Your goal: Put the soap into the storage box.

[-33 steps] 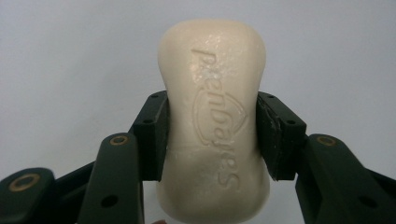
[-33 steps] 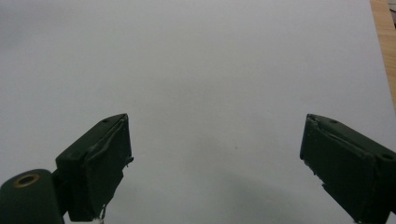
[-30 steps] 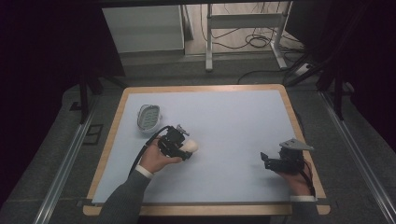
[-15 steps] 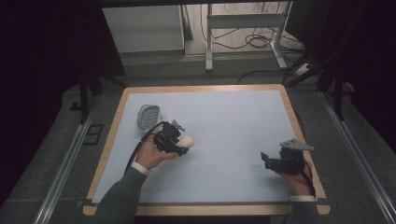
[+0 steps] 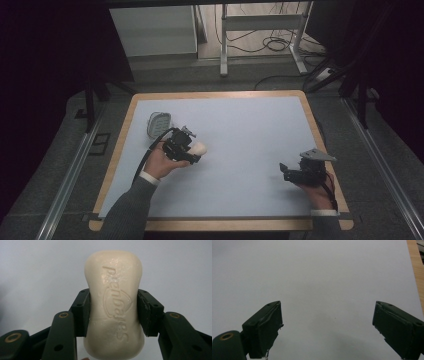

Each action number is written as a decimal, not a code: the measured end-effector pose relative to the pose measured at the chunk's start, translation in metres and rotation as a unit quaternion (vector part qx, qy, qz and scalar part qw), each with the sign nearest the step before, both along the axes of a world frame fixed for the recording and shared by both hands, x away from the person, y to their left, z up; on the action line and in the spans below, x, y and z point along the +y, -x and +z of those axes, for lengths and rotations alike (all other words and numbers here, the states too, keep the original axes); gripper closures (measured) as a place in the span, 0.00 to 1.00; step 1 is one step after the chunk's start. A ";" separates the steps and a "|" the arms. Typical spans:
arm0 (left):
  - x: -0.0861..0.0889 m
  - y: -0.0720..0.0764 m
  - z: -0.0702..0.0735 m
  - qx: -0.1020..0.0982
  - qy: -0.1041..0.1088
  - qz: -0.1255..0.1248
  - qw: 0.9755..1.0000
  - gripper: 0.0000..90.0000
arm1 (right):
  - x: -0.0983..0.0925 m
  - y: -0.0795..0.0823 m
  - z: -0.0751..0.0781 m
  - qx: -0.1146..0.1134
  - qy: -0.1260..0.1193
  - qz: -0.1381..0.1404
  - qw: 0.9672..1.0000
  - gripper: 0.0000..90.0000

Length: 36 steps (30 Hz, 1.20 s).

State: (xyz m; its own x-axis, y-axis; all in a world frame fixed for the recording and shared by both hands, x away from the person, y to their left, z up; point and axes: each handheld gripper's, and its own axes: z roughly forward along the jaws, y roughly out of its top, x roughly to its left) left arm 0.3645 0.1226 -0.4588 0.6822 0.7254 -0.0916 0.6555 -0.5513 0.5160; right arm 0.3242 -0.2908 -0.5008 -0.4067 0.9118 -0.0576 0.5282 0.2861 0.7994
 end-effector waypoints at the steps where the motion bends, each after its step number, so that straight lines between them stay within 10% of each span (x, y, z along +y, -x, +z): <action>1: 0.000 0.000 0.000 0.000 0.000 0.000 1.000 0.55 | 0.000 0.000 0.000 0.000 0.000 0.000 1.000 0.10; 36: 0.029 -0.022 0.005 -0.002 0.003 0.048 0.999 0.55 | -0.002 -0.001 -0.002 0.004 0.002 -0.007 1.000 0.10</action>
State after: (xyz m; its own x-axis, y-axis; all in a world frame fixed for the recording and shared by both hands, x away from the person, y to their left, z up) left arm 0.3864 0.1514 -0.4538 0.6103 0.7866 -0.0938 0.7033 -0.4835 0.5212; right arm 0.3255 -0.2928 -0.5026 -0.3948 0.9169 -0.0581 0.5386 0.2822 0.7939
